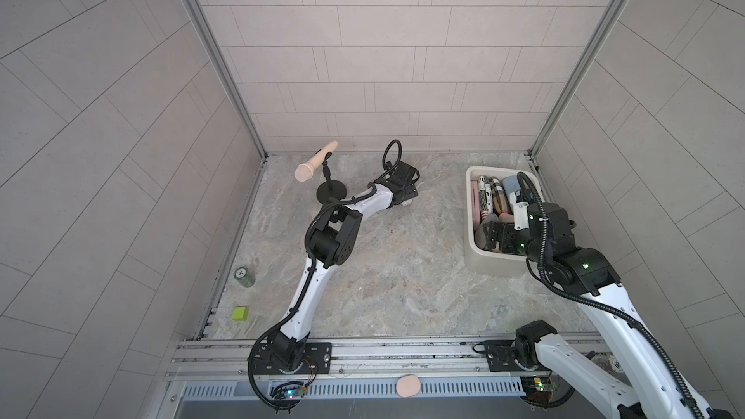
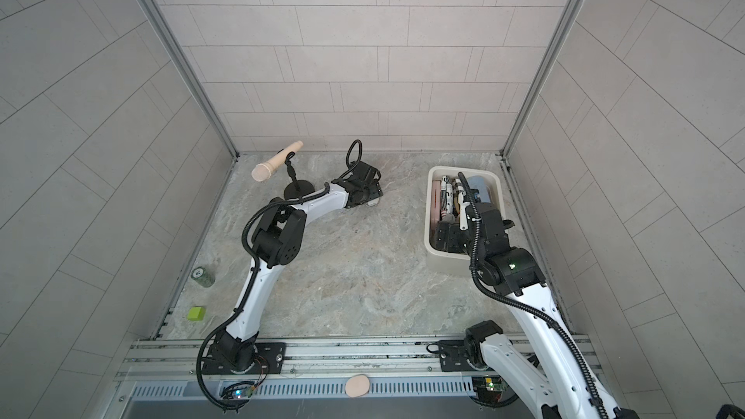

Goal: Put the glasses cases into the storage boxes
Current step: Pick up the glasses case at the center of the board.

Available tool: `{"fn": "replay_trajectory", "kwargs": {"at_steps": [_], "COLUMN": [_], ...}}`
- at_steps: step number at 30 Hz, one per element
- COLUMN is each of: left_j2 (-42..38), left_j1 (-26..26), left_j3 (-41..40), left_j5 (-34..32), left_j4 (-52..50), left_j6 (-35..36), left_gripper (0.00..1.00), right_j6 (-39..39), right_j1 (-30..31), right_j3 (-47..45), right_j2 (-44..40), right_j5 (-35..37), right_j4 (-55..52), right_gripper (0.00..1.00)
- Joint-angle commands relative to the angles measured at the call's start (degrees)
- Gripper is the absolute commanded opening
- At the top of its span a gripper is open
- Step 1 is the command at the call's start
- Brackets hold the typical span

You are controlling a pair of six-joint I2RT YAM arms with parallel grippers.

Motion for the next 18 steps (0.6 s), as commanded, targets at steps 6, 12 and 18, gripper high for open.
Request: {"fn": "replay_trajectory", "kwargs": {"at_steps": [6,12,18], "left_j2": [0.2,3.7,4.2], "left_j1": [1.9,2.4,2.4], "left_j3": [0.1,6.0,7.3], "left_j5": [1.1,0.8,0.2], "left_j4": [-4.6,-13.8,-18.2], "left_j6": [4.6,8.4,12.3], "left_gripper": [0.85,0.82,0.71], "right_j6": [1.2,1.4,2.1], "right_j1": [0.3,0.3,0.3], "right_j3": [0.9,1.1,1.3], "right_j2": [0.2,0.4,0.5], "right_j5": [-0.9,-1.0,-1.6], "right_j4": [1.0,1.0,1.7], "right_gripper": [0.95,0.95,0.93]}}
